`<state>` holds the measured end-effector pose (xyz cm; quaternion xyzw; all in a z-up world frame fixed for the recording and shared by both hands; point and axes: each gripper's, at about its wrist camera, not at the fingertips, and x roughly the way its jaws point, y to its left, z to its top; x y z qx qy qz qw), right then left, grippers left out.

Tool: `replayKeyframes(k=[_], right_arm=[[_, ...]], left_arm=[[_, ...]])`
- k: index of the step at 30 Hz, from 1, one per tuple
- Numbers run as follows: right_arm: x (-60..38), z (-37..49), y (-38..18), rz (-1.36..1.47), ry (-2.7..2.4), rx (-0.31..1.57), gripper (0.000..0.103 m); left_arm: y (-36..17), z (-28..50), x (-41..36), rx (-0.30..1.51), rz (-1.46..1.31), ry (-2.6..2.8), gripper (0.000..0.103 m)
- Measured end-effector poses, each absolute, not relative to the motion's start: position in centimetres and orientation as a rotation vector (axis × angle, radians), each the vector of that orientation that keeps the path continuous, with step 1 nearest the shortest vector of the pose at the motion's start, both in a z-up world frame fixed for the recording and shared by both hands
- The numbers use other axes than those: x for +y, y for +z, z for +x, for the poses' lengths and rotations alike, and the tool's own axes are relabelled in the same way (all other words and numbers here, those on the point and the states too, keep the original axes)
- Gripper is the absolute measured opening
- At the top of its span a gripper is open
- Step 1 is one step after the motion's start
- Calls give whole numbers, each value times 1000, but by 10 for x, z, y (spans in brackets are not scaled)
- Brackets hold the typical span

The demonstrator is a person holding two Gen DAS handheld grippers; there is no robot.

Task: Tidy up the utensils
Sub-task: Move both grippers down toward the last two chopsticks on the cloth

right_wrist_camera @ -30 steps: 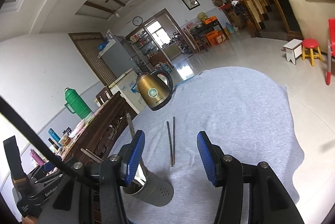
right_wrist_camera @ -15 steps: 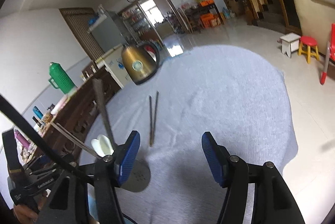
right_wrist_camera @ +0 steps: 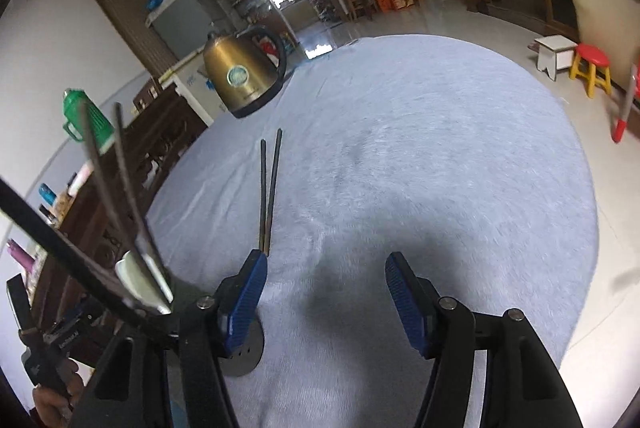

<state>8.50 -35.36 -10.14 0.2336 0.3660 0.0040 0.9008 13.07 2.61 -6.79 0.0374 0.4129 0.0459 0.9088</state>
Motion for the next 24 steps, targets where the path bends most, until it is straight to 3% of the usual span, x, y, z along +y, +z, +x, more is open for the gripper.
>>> replayKeyframes(k=[16,24], right_arm=[[-341,269,-111,377,157,891,63],[-306,362,-123,304,221,989,37]], left_arm=[[-91,213,41,895,72,83,78],[-86,254,27,881,111,53,78]])
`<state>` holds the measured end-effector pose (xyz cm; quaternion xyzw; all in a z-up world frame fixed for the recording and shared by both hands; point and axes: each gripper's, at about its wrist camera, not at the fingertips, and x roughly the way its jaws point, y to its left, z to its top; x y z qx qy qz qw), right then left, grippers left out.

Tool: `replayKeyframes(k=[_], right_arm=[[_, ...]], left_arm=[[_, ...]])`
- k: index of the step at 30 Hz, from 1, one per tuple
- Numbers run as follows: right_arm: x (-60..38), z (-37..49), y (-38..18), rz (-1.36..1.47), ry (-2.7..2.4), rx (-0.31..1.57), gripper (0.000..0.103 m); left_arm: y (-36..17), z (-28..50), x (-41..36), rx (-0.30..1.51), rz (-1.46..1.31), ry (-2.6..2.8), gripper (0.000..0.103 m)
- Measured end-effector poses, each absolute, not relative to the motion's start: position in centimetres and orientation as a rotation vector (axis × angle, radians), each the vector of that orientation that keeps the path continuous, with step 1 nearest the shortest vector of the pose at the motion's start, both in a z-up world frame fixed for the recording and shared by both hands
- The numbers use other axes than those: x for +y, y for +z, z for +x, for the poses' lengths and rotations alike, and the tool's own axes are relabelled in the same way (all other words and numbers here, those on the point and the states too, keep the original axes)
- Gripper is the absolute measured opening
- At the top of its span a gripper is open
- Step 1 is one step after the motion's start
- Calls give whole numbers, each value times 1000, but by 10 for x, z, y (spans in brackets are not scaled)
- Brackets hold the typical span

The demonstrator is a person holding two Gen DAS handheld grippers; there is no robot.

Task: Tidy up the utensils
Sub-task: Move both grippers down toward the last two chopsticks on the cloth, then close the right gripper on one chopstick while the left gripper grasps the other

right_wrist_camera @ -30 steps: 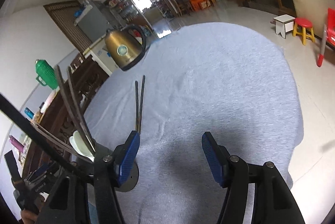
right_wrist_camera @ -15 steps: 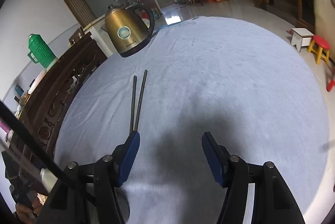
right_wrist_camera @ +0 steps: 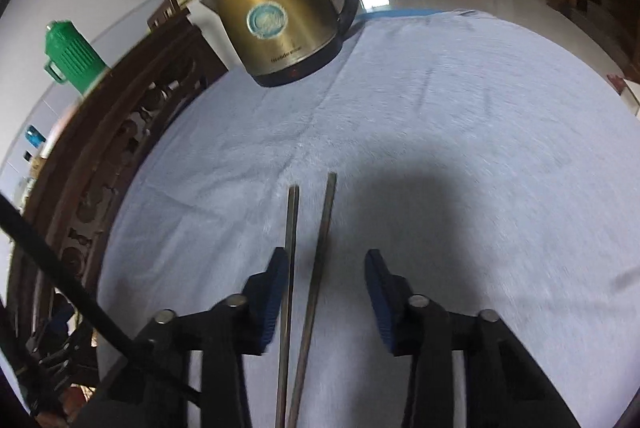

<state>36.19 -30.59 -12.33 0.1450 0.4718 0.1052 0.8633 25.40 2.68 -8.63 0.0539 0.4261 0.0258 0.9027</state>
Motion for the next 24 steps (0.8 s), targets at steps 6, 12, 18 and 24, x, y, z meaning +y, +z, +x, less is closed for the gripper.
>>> replayKeyframes(k=[6,12,18,24], right_arm=[[-292,408,-139,276,188,1043,34],[-282,425,-151,212,129,1071,24],[-288,419,-151,172,98,1058,7],[-316,395,-150,182,69,1047,7]], left_arm=[[-89,273,19,892,135,33,78],[-87,288,15,896,134,21,78],[-83,308,-5,893,146,-49,78],[-83,354,-43,922,137,-203,78]])
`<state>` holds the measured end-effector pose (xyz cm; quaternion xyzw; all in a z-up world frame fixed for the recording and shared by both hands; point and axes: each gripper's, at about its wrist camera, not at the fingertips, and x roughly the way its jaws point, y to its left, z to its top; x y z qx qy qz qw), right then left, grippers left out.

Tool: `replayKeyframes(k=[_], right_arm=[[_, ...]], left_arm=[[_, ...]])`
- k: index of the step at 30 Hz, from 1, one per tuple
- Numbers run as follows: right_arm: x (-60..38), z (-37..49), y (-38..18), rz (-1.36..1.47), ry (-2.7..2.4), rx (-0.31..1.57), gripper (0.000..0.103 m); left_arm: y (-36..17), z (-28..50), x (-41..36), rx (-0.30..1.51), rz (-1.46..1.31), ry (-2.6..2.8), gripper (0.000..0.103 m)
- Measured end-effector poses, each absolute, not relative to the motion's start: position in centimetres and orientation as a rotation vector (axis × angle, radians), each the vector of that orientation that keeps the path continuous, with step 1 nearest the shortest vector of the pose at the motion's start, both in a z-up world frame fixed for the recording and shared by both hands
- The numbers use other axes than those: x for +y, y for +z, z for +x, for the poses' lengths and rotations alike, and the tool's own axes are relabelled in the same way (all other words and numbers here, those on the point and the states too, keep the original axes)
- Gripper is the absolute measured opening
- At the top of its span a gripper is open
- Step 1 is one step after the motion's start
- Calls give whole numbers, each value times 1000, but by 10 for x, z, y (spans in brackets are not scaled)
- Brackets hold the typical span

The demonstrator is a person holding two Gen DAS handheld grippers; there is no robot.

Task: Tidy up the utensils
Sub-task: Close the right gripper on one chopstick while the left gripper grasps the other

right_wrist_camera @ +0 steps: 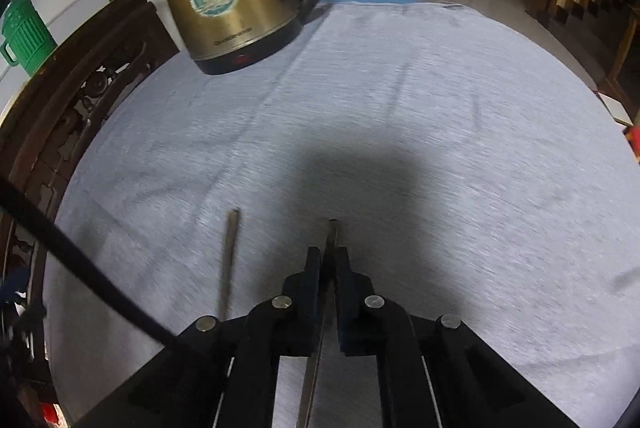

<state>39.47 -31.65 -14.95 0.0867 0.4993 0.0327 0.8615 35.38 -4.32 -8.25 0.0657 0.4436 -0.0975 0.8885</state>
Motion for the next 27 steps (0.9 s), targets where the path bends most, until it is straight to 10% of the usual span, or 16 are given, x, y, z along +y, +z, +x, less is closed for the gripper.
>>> replayKeyframes(k=[17,27], right_arm=[[-374,331,-154,305,139,1092,7],[-377,329,-155,297,163,1081,8]], left_arm=[[-130,446,-186,1152,161,-450,77],[-144,440,-215,1138,302,-499,20]])
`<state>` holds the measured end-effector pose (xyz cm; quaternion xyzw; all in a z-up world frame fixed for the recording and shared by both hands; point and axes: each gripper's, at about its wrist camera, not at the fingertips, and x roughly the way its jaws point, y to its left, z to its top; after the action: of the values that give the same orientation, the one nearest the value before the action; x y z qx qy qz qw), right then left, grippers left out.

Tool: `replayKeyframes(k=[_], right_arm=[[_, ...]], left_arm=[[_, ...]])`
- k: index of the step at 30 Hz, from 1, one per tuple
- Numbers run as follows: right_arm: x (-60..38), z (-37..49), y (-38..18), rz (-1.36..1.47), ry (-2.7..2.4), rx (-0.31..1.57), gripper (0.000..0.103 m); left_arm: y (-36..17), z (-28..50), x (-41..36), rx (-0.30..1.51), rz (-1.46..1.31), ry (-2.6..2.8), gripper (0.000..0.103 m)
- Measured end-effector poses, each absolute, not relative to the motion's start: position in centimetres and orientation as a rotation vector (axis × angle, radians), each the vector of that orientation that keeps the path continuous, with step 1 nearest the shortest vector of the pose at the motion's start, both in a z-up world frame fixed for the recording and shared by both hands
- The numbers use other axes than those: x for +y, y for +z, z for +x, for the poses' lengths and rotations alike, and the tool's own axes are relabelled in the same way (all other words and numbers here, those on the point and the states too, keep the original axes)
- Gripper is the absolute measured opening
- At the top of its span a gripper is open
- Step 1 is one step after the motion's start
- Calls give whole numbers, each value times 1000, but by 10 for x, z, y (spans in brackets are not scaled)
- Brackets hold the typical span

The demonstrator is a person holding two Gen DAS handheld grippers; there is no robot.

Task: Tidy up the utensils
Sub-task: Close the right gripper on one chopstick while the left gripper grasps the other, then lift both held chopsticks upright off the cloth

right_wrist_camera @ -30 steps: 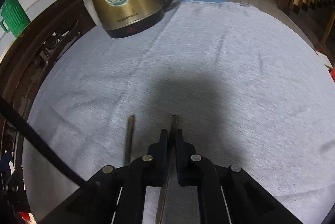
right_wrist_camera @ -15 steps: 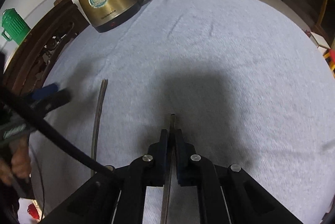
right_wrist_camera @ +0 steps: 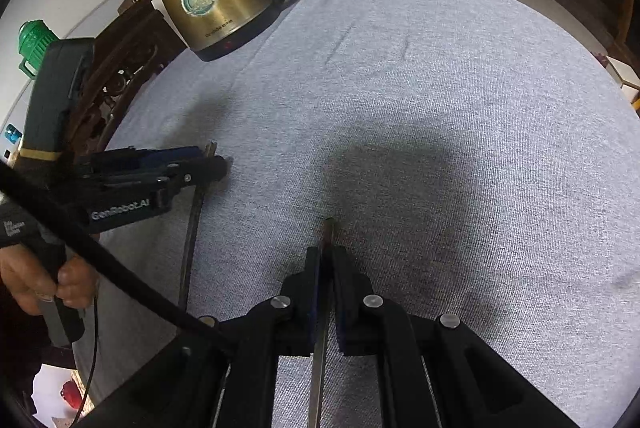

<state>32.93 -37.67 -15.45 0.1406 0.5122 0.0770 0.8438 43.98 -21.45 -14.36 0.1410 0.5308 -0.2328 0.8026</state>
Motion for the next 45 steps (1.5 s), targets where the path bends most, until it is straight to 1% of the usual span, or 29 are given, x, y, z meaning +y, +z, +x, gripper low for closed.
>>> replayKeyframes(k=[1,5,10,14,16,17,18,19,20,22,24,26,30,36,40,45], right_arm=[[-376,330,-154,293,161,1086,8],[-374,335,-152,276,149,1134,8],[-367,344,-148,230,116,1189,9],[-352,354,-147,137,76,1200,13],[-348,357,-146,114,68,1216,15],[-347,358,-146,104,65,1217,16],[-346,358,-146,93,65,1217,16],[-345,359,-146,81,67,1219,15],[-343,360,-146,64,64,1222,9],[-342,360,-145,37,64,1224,8],[-343,359,-145,51,67,1222,7],[-347,357,-144,79,75,1217,6],[-359,341,-128,129,77,1157,6],[-364,306,-87,148,75,1047,6],[-371,284,-55,174,69,947,6],[-378,244,-18,202,50,798,6]], left_arm=[[-143,438,-216,1127,321,-502,16],[-143,429,-214,1122,362,-543,6],[-138,424,-199,1125,401,-573,6],[-139,425,-191,1144,390,-570,6],[-139,428,-193,1158,385,-580,14],[-141,430,-195,1162,380,-596,23],[-141,431,-196,1162,379,-602,27],[-142,431,-198,1158,382,-601,27],[-142,430,-200,1151,392,-592,27],[-142,429,-201,1143,396,-592,27],[-142,429,-198,1138,394,-584,6],[-138,418,-192,1134,397,-572,6],[-128,406,-180,1109,401,-551,6],[-98,384,-147,1073,389,-520,6],[-64,371,-119,1009,365,-485,6],[-4,340,-78,861,277,-416,6]])
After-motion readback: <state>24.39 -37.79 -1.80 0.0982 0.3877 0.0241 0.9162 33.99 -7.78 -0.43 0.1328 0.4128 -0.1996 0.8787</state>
